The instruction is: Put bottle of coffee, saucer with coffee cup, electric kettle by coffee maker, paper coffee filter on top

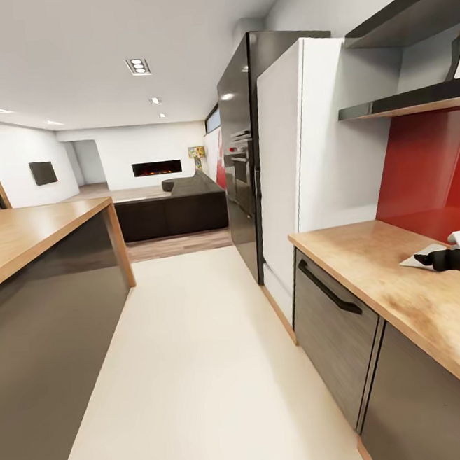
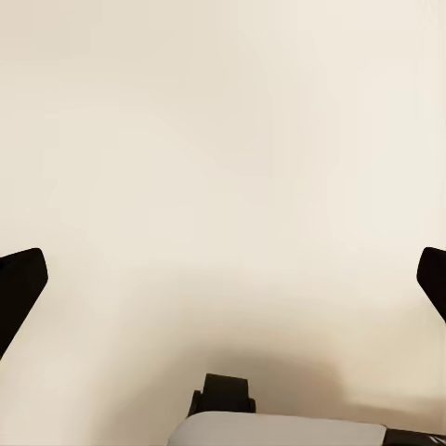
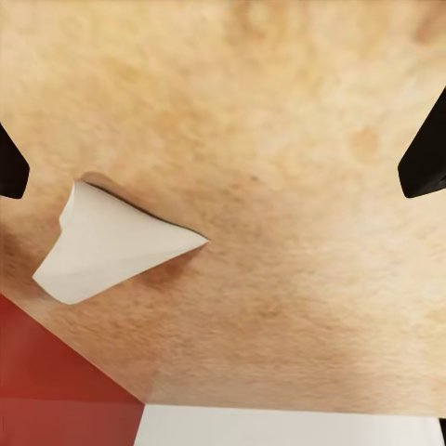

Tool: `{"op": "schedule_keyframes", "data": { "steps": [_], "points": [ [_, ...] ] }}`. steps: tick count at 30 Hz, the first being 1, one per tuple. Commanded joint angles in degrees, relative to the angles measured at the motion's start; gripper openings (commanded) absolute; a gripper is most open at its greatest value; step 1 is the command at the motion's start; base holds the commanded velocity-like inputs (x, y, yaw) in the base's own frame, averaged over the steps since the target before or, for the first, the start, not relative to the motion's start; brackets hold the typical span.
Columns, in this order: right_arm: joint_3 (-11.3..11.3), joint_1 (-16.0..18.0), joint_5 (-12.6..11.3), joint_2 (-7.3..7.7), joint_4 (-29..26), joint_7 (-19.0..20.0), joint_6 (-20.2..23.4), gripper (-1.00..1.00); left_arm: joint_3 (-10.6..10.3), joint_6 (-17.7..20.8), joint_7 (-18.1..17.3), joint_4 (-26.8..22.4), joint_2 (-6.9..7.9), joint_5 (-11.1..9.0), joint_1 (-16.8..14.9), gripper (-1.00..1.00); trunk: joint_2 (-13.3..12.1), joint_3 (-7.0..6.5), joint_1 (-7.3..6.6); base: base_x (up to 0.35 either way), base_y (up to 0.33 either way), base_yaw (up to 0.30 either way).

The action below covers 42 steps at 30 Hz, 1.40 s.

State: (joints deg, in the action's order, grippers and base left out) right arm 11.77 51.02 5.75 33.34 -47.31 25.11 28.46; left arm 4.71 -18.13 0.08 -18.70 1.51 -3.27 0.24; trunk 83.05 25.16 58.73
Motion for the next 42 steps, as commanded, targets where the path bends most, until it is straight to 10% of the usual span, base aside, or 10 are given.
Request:
{"op": "schedule_keyframes", "data": {
  "steps": [1,32,42],
  "points": [
    [0.19,0.04,0.59,-0.03,-0.07,0.32,0.19,1.00,-0.05,-0.06,0.01,-0.09,0.01,-0.34,0.02,1.00,0.03,0.05,0.00,0.018,-0.006,0.000],
    [0.33,0.04,0.58,0.03,3.41,-4.40,-0.28,1.00,-0.05,-0.06,0.01,-0.11,0.04,-0.34,0.02,1.00,0.03,0.05,0.00,0.099,-0.009,0.000],
    [4.73,0.04,0.58,0.06,4.10,-4.43,-0.40,1.00,-0.05,-0.06,0.01,-0.11,0.06,-0.35,0.02,1.00,0.03,0.05,0.00,0.102,-0.070,0.000]
  ]
}}
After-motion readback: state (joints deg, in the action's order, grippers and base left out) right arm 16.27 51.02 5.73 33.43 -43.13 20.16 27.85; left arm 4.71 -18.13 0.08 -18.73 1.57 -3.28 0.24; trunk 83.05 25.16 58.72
